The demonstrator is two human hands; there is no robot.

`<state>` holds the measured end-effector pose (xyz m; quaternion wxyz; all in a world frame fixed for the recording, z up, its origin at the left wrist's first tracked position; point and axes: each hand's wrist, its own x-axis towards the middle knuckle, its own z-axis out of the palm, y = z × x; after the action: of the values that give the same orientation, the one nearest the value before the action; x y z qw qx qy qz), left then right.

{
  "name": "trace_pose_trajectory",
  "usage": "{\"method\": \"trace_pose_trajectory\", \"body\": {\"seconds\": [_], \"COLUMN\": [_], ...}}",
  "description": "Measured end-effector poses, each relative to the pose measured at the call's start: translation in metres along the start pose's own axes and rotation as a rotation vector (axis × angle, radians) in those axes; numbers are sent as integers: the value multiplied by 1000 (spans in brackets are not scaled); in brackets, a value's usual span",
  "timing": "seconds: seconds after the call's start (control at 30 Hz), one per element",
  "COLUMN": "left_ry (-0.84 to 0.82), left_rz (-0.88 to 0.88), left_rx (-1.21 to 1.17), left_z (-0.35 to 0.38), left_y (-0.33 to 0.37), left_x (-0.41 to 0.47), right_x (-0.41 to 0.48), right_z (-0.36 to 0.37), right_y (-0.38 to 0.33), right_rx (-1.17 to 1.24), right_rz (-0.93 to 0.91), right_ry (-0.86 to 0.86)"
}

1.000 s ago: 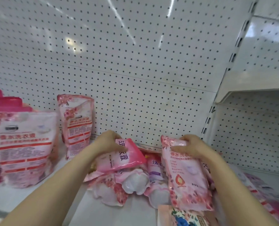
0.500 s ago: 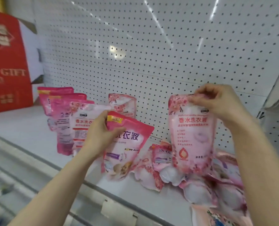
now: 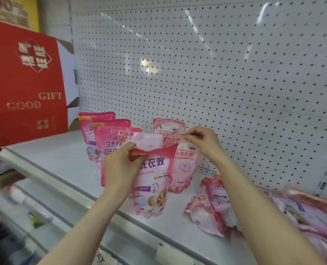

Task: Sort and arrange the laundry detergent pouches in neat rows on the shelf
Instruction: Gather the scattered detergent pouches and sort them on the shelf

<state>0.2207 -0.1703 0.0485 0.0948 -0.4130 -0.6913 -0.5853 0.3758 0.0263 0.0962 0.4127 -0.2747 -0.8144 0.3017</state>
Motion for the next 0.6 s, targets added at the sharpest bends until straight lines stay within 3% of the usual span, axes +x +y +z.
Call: {"method": "trace_pose_trajectory", "body": {"seconds": [0.2,0.37,0.47,0.6], "left_ry": [56,-34,-53,-22], "left_rz": [-34,41,183,538], "left_rx": [-48,51,148,245], "left_z": [9,7,4,7], "left_y": [1,5,9,8], "left_x": [0,2,0,-1], "right_x": [0,-10,-23,-50], "right_z": [6,2,-5,-27], "right_y": [4,4,4,11], "right_rx": [-51,-176,-285,-367], "right_rz": [12,-4,-34,-41], "right_ry": [48,57,80,165]}}
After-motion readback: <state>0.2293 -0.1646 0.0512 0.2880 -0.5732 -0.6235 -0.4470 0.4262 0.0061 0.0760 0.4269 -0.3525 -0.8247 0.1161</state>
